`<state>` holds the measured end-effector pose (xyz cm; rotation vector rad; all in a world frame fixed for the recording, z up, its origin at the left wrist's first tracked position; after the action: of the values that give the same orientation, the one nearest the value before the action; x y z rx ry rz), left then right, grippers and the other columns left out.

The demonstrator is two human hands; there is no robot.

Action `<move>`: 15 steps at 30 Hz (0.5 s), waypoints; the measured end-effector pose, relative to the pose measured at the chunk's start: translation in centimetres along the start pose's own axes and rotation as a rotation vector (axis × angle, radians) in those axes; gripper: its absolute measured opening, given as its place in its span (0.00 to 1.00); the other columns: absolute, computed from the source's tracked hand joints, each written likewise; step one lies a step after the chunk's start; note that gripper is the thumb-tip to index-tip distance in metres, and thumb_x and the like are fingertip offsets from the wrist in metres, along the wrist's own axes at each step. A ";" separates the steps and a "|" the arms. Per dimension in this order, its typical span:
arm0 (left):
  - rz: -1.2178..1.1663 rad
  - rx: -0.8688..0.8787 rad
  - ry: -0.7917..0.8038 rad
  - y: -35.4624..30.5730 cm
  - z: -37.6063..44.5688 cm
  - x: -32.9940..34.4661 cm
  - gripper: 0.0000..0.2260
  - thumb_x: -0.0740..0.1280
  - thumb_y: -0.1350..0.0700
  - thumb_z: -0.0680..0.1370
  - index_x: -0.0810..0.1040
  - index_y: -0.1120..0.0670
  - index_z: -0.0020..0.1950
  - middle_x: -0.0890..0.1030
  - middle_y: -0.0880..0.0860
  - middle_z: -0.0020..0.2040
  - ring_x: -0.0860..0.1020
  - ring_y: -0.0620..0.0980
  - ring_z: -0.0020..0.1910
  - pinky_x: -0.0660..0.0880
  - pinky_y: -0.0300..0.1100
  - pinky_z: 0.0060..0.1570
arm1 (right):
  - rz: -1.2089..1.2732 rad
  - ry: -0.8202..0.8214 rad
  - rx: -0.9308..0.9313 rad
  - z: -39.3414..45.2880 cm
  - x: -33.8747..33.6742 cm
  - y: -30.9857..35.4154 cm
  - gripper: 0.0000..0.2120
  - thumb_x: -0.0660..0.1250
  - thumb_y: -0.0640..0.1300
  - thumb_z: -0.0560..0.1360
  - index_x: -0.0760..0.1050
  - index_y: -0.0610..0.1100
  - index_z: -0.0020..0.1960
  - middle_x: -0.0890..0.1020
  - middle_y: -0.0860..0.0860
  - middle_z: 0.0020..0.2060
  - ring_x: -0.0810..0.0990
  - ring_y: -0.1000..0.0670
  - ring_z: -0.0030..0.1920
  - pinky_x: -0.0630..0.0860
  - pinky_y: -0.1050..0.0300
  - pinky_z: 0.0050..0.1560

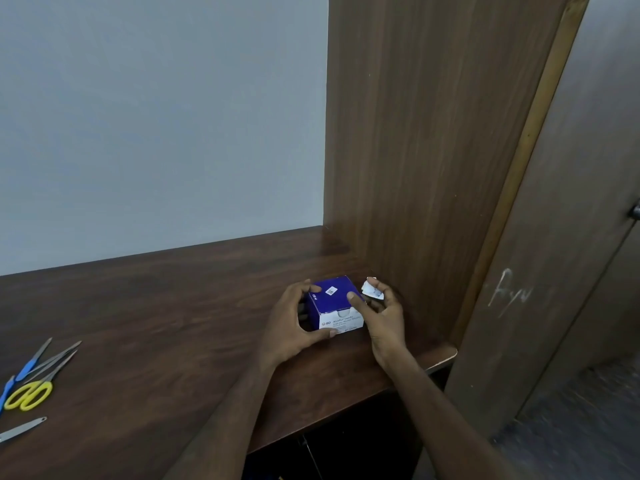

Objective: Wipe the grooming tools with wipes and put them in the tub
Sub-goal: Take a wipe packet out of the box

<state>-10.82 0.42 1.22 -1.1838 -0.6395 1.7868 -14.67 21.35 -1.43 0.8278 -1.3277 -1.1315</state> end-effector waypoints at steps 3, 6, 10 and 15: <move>0.037 -0.003 -0.002 0.1 0.1 0.1 0.37 0.86 0.46 0.66 0.72 0.40 0.71 0.68 0.41 0.77 0.74 0.43 0.73 0.78 0.35 0.65 | 0.022 -0.069 -0.055 -0.4 -0.6 0.7 0.12 0.73 0.46 0.81 0.81 0.52 0.64 0.87 0.59 0.56 0.86 0.58 0.57 0.84 0.52 0.52; 0.091 0.012 -0.008 0.0 0.2 0.2 0.38 0.85 0.43 0.67 0.71 0.41 0.74 0.68 0.42 0.79 0.71 0.44 0.76 0.76 0.44 0.71 | -0.022 -0.133 -0.125 -0.6 -1.2 1.4 0.09 0.68 0.48 0.84 0.81 0.55 0.63 0.86 0.53 0.61 0.86 0.50 0.60 0.85 0.50 0.54; 0.099 -0.057 0.005 0.6 0.1 0.2 0.49 0.81 0.31 0.65 0.63 0.39 0.81 0.63 0.43 0.83 0.64 0.43 0.80 0.69 0.49 0.77 | -0.070 -0.221 -0.164 -0.9 -1.9 2.0 0.13 0.67 0.44 0.85 0.78 0.56 0.66 0.85 0.52 0.62 0.86 0.51 0.59 0.84 0.44 0.60; 0.114 -0.044 -0.141 -1.2 -0.9 -1.8 0.32 0.73 0.32 0.74 0.69 0.39 0.75 0.65 0.42 0.80 0.63 0.41 0.78 0.71 0.56 0.75 | -0.110 -0.171 -0.268 -2.5 -1.0 4.3 0.19 0.67 0.42 0.84 0.75 0.59 0.71 0.86 0.50 0.63 0.87 0.50 0.57 0.85 0.57 0.50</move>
<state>-9.28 -0.66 2.63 -1.1503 -0.7082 1.9751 -11.45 23.16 2.11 0.6234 -1.2449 -1.4575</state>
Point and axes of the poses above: each hand's wrist, its own z-axis towards the middle knuckle, its own x-axis out of the palm, y = z × x, the point moved 9 cm from there along z, towards the middle knuckle
